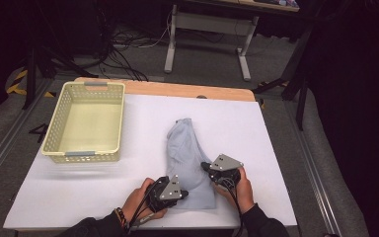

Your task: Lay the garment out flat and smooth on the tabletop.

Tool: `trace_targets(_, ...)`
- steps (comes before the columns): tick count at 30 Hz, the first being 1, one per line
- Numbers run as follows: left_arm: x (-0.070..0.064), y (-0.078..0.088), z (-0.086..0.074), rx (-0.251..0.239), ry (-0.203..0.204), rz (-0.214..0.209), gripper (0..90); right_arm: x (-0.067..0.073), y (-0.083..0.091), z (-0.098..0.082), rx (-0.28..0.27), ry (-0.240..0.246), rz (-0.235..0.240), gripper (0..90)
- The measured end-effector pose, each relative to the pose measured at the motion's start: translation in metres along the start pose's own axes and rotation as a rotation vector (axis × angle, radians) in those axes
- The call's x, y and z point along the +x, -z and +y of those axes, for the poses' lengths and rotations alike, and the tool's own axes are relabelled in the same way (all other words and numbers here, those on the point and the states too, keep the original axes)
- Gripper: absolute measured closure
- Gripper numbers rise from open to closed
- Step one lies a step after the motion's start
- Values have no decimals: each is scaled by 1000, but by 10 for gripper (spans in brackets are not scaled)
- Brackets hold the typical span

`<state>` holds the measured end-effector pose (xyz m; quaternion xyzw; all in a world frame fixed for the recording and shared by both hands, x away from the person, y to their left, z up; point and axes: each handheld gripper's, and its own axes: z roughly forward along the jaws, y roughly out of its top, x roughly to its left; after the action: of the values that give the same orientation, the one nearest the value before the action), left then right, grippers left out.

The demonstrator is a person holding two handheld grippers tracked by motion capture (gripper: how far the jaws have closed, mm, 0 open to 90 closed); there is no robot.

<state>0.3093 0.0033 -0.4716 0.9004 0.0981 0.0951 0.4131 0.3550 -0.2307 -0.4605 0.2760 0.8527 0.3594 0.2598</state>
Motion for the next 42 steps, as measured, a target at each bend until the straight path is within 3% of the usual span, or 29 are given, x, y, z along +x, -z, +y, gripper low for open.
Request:
trace_targets(3,0,0,0,-2,0,-2,899,-6,0,-3,3,-33,5,899)
trace_targets(9,1,0,-1,-2,1,-2,899,-8,7,-1,14,-45,-31,895)
trace_targets(15,2,0,-1,-2,13,-12,899,-8,23,3,-78,-69,-35,883)
trace_targets(20,0,0,-1,-3,1,-1,899,-2,26,8,-128,-39,-10,861)
trace_targets(23,-1,0,-1,-1,-4,6,900,4,20,8,-112,-16,22,854)
trace_targets(27,-2,0,-1,0,-9,14,900,5,2,2,0,14,41,871)
trace_targets(29,-2,0,-1,0,-9,14,900,-1,-1,-1,-2,-21,72,883)
trace_targets(31,-3,0,-1,2,-7,15,900,-6,-1,-2,15,-24,34,895)
trace_targets(34,-1,0,-1,0,-6,11,900,-13,-1,-6,8,-65,52,896)
trace_targets(38,0,0,-1,-2,4,-1,900,-14,1,-6,8,-63,38,899)
trace_targets(40,0,0,-1,-3,3,1,900,-15,2,-6,2,-61,20,899)
trace_targets(42,0,0,-1,-2,5,0,900,-16,4,-6,-4,-65,-32,899)
